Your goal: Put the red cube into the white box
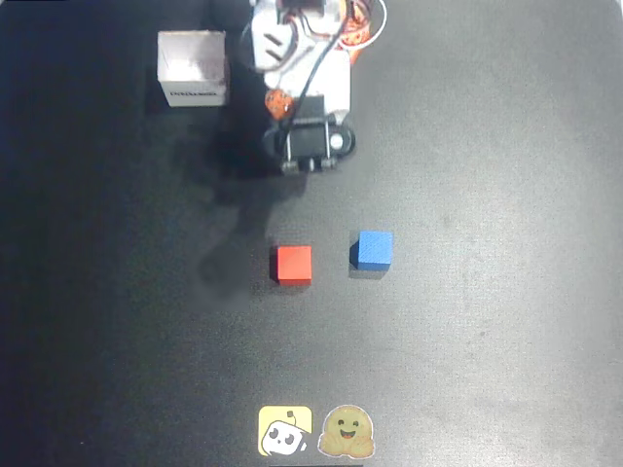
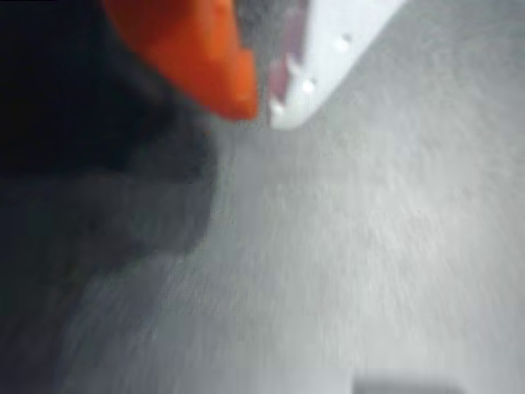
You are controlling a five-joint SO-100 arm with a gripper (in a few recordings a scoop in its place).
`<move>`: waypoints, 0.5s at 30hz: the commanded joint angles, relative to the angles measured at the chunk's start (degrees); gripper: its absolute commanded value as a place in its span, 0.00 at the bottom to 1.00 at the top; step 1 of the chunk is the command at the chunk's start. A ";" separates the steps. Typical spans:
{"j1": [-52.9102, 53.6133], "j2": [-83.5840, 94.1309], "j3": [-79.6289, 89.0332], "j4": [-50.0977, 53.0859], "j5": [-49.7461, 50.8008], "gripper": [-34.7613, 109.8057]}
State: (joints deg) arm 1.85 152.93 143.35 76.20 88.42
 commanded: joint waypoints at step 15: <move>2.64 -48.08 -32.26 -11.07 -1.05 0.24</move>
State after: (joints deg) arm 4.22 107.58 115.31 66.36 87.89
